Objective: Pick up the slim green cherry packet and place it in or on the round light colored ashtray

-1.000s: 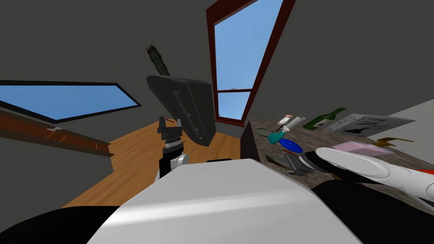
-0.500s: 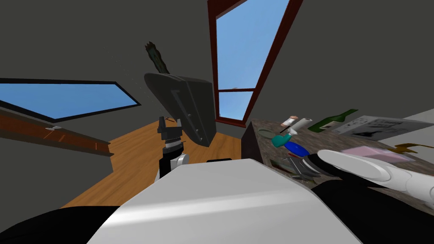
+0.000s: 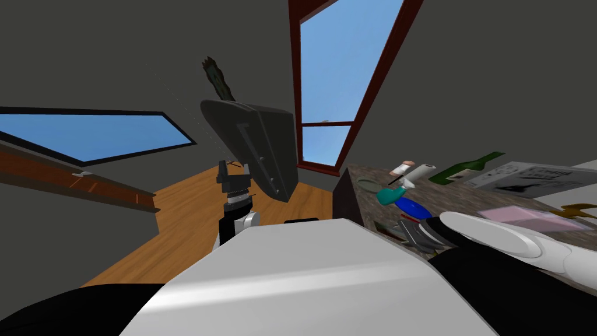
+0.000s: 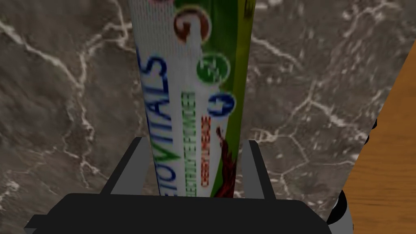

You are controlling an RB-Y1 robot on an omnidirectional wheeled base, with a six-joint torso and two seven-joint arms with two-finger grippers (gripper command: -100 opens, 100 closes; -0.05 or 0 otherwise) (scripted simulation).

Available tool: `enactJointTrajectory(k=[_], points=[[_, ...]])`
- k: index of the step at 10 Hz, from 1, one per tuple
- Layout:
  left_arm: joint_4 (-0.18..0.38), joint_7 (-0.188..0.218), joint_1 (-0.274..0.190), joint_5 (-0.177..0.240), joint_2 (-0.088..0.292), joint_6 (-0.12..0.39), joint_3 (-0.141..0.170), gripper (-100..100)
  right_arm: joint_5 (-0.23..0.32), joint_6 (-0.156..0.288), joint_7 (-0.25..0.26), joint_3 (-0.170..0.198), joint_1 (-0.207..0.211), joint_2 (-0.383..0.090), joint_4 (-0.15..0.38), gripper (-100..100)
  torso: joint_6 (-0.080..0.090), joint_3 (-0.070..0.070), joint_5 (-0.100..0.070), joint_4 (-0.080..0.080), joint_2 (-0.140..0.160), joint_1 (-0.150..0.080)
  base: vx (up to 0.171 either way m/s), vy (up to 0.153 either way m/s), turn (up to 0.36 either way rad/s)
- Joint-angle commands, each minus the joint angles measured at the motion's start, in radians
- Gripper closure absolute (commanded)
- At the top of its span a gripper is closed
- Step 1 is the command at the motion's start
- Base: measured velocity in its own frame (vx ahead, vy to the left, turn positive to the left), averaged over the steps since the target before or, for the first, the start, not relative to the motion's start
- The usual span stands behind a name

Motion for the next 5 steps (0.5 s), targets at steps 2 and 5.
enactJointTrajectory(k=[2, 5], points=[[0.0, 0.0, 0.0, 0.0, 0.0, 0.0, 0.0, 0, 0.0, 0.0, 0.0, 0.0, 0.0, 0.0, 0.0, 100, 0.0, 0.0, 0.0, 0.0, 0.0, 0.0, 0.0, 0.0, 0.0], [0.0, 0.0, 0.0, 0.0, 0.0, 0.0, 0.0, 0, -0.01, -0.022, -0.022, -0.033, 0.006, -0.032, -0.025, 100, 0.0, 0.0, 0.0, 0.0, 0.0, 0.0, -0.007, -0.002, -0.045]])
